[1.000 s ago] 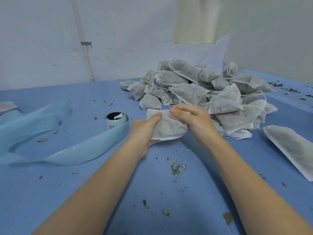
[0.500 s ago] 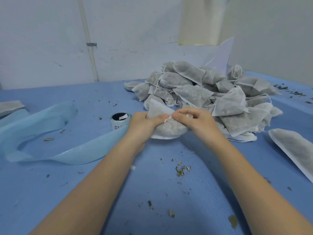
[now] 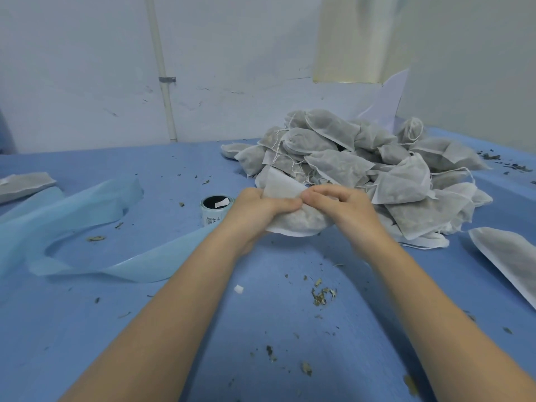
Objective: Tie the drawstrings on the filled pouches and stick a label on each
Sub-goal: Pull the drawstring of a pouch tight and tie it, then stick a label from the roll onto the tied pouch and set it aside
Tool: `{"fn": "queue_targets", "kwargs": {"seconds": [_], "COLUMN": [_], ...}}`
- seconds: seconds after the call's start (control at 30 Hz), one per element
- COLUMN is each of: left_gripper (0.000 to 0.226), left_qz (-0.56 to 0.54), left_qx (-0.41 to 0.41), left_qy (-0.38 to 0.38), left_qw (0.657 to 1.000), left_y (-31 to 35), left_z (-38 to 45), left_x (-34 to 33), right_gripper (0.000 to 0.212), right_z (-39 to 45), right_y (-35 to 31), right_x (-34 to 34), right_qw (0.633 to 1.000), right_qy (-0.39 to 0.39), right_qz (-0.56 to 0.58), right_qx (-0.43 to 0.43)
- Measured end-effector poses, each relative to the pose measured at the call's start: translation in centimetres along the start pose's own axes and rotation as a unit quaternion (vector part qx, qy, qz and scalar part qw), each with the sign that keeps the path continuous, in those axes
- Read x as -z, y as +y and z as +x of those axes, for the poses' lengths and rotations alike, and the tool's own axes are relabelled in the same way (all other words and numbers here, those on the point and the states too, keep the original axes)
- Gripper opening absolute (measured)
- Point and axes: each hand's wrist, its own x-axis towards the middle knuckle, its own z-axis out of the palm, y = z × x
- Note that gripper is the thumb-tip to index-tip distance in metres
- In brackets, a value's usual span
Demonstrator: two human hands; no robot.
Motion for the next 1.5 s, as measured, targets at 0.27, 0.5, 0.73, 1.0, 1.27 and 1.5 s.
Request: {"fn": "queue_targets", "kwargs": {"seconds": [0.27,0.5,0.73,1.0,1.27,1.5], "left_gripper": [0.008,0.012,0.008,0.022,0.023,0.027], "left_qz": [-0.029,-0.078,-0.071,-0.030,0.009,0.083], "left_qx": [-0.015,-0.036,-0.037,-0.029,-0.119,-0.120], "left_qy": [0.023,0.273,0.365,0.350,0.329,0.297], "left_qw": [0.999,0.958,0.928,0.936,0.937,0.944], "left_y": [1.1,1.4,0.9,0.8,0.8,-0.4], "left_z": [0.2,1.5,2.1,2.0,2.3,2.6], "left_x": [2.1,6.0,7.5,7.8,6.7,5.0], "right_gripper": [0.012,0.043,0.089,0.077,0.071,0.086], "right_z": [1.9,2.9,3.4,4.3,4.5,3.7], "right_y": [-0.5,0.8,1.6,1.9,2.3,1.6], "right_x": [-2.1,-6.1,-9.1,-11.2,-11.8,-11.5], "right_qw": [0.995,0.984,0.965,0.965,0.962,0.975], "right_qy": [0.024,-0.102,-0.219,-0.213,-0.070,-0.055], "right_qz": [0.072,0.001,-0.134,-0.150,-0.265,-0.214], "right_qx": [-0.058,-0.143,-0.047,-0.016,0.002,-0.016]}}
